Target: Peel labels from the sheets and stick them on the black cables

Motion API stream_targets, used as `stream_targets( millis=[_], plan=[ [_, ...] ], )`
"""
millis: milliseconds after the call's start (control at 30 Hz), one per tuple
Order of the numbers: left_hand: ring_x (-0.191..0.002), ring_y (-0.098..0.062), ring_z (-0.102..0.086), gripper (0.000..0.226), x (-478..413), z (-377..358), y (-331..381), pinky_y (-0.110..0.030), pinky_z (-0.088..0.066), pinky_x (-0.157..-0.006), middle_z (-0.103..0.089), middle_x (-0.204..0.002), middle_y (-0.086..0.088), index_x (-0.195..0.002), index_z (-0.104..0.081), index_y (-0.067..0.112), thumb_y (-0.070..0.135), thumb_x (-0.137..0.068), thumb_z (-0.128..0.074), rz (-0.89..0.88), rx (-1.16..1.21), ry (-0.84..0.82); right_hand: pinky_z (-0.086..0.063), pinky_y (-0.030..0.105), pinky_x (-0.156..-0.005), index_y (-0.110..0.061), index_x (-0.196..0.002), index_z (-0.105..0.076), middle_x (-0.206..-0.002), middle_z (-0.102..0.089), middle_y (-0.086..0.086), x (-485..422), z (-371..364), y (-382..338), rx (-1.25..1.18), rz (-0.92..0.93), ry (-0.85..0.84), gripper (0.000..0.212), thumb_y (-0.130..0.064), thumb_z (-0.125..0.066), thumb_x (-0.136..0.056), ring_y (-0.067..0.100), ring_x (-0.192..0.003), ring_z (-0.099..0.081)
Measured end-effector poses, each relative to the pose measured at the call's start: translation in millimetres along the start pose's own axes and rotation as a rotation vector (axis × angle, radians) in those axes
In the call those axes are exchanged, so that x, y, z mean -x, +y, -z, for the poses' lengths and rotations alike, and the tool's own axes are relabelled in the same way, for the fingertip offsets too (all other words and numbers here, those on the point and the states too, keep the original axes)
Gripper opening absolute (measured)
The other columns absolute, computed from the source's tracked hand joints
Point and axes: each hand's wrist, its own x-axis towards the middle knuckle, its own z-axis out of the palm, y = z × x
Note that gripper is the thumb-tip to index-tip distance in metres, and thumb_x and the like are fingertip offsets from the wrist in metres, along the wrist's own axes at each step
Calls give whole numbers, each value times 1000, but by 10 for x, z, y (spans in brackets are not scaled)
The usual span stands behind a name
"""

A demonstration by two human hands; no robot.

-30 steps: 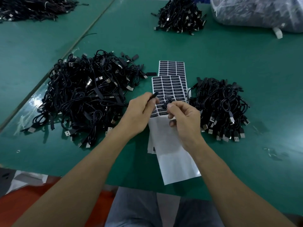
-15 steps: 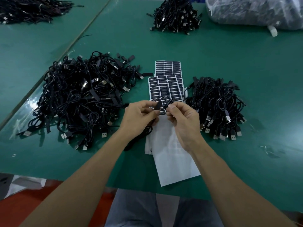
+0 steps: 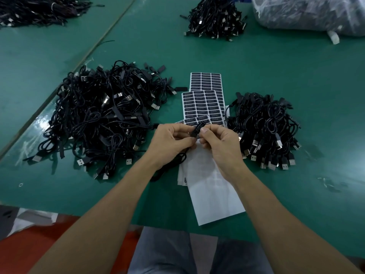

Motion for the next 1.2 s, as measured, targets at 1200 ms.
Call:
stream_targets(
  millis=[1200],
  plan=[
    [-70, -15, -67, 30, 16, 8, 54, -23, -57, -71, -74, -75, -7, -98, -73, 15, -6, -77, -81, 77, 28, 21, -54, 20, -67, -12, -84, -72, -68, -67, 0, 24, -32, 4, 168, 25, 31, 11, -10, -66, -94, 5, -60, -60]
  ],
)
